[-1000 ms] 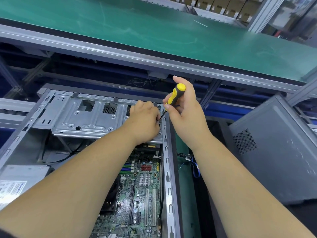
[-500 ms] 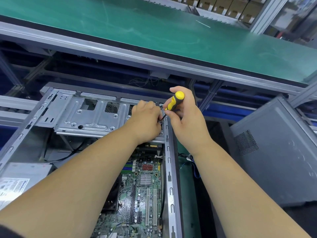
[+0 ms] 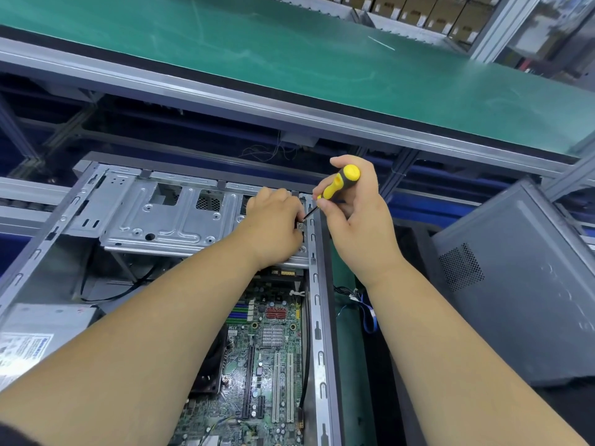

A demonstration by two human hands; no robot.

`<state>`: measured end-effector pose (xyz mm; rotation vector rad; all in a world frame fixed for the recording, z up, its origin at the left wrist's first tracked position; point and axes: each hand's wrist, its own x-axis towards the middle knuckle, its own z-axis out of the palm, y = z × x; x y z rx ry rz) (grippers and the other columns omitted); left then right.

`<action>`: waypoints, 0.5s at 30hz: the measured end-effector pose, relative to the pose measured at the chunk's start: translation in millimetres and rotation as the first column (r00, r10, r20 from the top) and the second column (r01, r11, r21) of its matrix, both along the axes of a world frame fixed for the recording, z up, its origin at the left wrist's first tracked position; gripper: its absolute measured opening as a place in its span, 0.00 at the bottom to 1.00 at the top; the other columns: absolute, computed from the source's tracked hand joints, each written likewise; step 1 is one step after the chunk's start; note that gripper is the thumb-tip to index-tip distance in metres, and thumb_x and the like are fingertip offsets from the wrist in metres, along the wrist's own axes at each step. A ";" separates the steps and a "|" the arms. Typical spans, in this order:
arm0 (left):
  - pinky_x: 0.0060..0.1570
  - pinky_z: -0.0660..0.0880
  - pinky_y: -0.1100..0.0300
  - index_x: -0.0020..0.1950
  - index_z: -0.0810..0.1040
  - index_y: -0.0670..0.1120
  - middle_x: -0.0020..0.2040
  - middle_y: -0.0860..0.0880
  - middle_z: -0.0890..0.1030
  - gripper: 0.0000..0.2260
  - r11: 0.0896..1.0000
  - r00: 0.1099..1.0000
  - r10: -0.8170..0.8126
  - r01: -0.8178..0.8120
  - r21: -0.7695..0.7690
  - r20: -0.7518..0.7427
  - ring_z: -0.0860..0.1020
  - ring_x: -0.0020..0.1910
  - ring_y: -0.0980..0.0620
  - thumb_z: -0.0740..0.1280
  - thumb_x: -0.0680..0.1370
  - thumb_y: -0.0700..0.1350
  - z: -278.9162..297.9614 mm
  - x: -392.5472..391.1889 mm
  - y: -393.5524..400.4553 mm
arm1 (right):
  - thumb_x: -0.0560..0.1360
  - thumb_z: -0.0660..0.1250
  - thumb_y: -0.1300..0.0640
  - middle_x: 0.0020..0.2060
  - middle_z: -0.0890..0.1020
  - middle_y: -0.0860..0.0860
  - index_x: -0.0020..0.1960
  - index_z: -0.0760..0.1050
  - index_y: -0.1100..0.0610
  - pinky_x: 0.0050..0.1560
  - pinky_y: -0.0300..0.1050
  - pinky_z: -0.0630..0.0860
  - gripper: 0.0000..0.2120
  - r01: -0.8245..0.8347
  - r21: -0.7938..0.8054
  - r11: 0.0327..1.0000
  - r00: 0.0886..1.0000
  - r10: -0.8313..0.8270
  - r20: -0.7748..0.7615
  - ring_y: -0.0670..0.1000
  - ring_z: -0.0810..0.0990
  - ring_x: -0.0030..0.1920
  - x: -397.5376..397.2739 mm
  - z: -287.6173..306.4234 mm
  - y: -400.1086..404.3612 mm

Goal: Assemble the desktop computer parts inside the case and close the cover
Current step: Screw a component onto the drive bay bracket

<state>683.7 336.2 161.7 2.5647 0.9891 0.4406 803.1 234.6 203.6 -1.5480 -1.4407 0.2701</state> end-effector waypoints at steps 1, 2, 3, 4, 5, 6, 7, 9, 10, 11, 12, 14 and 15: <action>0.57 0.61 0.53 0.54 0.75 0.54 0.57 0.51 0.72 0.07 1.000 1.000 0.011 -0.011 -0.002 0.003 0.65 0.59 0.47 0.66 0.76 0.49 -0.7 0.2 0.5 | 0.77 0.66 0.68 0.47 0.80 0.45 0.68 0.63 0.47 0.57 0.54 0.79 0.26 0.000 -0.005 1.000 1.000 0.000 -0.010 0.50 0.81 0.53 -0.8 0.2 -0.1; 0.57 0.61 0.53 0.53 0.76 0.54 0.56 0.52 0.72 0.08 1.000 1.000 0.027 -0.027 -0.008 0.010 0.65 0.59 0.47 0.66 0.75 0.49 -1.4 0.4 0.9 | 0.77 0.66 0.67 0.47 0.80 0.45 0.68 0.63 0.47 0.58 0.53 0.79 0.26 -0.001 -0.004 1.000 1.000 0.001 -0.021 0.50 0.81 0.53 -1.6 1.2 -0.7; 0.57 0.61 0.54 0.53 0.76 0.54 0.55 0.52 0.72 0.08 0.999 0.999 0.045 -0.045 -0.016 0.022 0.65 0.59 0.47 0.66 0.75 0.49 -2.1 0.3 1.4 | 0.77 0.66 0.67 0.47 0.80 0.45 0.68 0.63 0.47 0.57 0.52 0.79 0.26 -0.003 0.008 1.000 1.000 0.003 -0.030 0.50 0.81 0.53 -2.0 3.2 -1.4; 0.57 0.61 0.55 0.53 0.77 0.54 0.53 0.53 0.71 0.08 0.998 0.997 0.062 -0.061 -0.028 0.041 0.65 0.59 0.47 0.66 0.75 0.49 -2.6 0.2 2.2 | 0.77 0.65 0.66 0.46 0.79 0.45 0.68 0.64 0.47 0.56 0.50 0.79 0.25 -0.010 0.029 1.000 1.000 0.011 -0.028 0.50 0.80 0.52 -1.9 6.5 -2.3; 0.56 0.61 0.56 0.52 0.77 0.55 0.51 0.54 0.70 0.07 0.996 0.995 0.080 -0.077 -0.047 0.067 0.65 0.59 0.48 0.66 0.74 0.48 -3.0 -0.4 3.0 | 0.77 0.64 0.65 0.46 0.78 0.45 0.68 0.64 0.47 0.54 0.49 0.78 0.24 -0.022 0.048 0.999 1.000 0.022 -0.008 0.50 0.80 0.50 -1.6 11.4 -2.9; 0.55 0.61 0.57 0.51 0.77 0.55 0.49 0.55 0.68 0.07 0.993 0.990 0.102 -0.095 -0.074 0.101 0.65 0.58 0.48 0.65 0.74 0.46 -2.8 -1.0 4.0 | 0.77 0.63 0.65 0.45 0.77 0.45 0.67 0.65 0.47 0.52 0.48 0.78 0.22 -0.034 0.051 0.998 0.999 0.032 0.032 0.51 0.78 0.49 -0.9 17.2 -2.7; 0.55 0.62 0.58 0.49 0.76 0.55 0.48 0.55 0.68 0.07 0.987 0.981 0.131 -0.116 -0.109 0.141 0.65 0.57 0.48 0.65 0.74 0.44 -2.5 -1.7 5.1 | 0.77 0.61 0.65 0.45 0.76 0.44 0.65 0.67 0.47 0.50 0.47 0.77 0.20 -0.040 0.028 0.999 0.995 0.037 0.090 0.50 0.77 0.48 0.5 22.9 -0.7; 0.55 0.63 0.58 0.46 0.75 0.55 0.47 0.54 0.68 0.09 0.969 0.954 0.200 -0.158 -0.191 0.224 0.66 0.57 0.47 0.63 0.74 0.40 -1.2 -3.3 7.7 | 0.75 0.61 0.66 0.48 0.74 0.45 0.59 0.72 0.50 0.48 0.45 0.74 0.17 -0.028 -0.109 0.994 0.970 0.053 0.236 0.49 0.74 0.48 2.6 30.7 7.8; 0.55 0.63 0.59 0.45 0.75 0.54 0.47 0.54 0.68 0.10 0.958 0.939 0.229 -0.170 -0.232 0.257 0.66 0.58 0.46 0.62 0.74 0.38 -0.4 -4.1 8.6 | 0.75 0.62 0.65 0.48 0.72 0.47 0.55 0.74 0.51 0.47 0.45 0.72 0.13 0.003 -0.214 0.977 0.952 0.063 0.299 0.50 0.74 0.48 2.4 32.3 13.6; 0.54 0.63 0.60 0.45 0.75 0.53 0.47 0.53 0.69 0.11 0.949 0.928 0.248 -0.175 -0.264 0.279 0.66 0.59 0.46 0.62 0.74 0.37 0.3 -5.0 9.1 | 0.75 0.64 0.63 0.48 0.71 0.49 0.49 0.74 0.52 0.46 0.46 0.71 0.08 0.049 -0.328 0.943 0.932 0.076 0.355 0.51 0.74 0.46 1.4 32.3 19.3; 0.53 0.62 0.61 0.45 0.75 0.53 0.47 0.53 0.69 0.12 0.943 0.921 0.257 -0.174 -0.282 0.292 0.66 0.59 0.45 0.61 0.74 0.36 0.7 -5.7 9.4 | 0.75 0.66 0.60 0.47 0.70 0.50 0.44 0.73 0.52 0.44 0.46 0.70 0.04 0.104 -0.431 0.896 0.904 0.095 0.416 0.52 0.74 0.45 0.0 31.0 24.3; 0.53 0.62 0.61 0.46 0.76 0.52 0.48 0.52 0.69 0.12 0.941 0.918 0.260 -0.172 -0.291 0.299 0.66 0.59 0.45 0.61 0.74 0.35 0.7 -7.1 10.4 | 0.76 0.68 0.56 0.45 0.71 0.51 0.41 0.70 0.53 0.41 0.44 0.67 0.08 0.203 -0.537 0.819 0.838 0.139 0.528 0.52 0.74 0.44 -1.8 24.0 31.9; 0.52 0.62 0.61 0.46 0.76 0.52 0.49 0.53 0.70 0.12 0.941 0.917 0.261 -0.172 -0.293 0.302 0.66 0.59 0.45 0.61 0.74 0.35 0.3 -7.7 10.6 | 0.76 0.68 0.55 0.44 0.70 0.51 0.42 0.70 0.53 0.38 0.41 0.65 0.08 0.237 -0.547 0.803 0.815 0.142 0.562 0.52 0.73 0.43 -2.2 21.1 34.9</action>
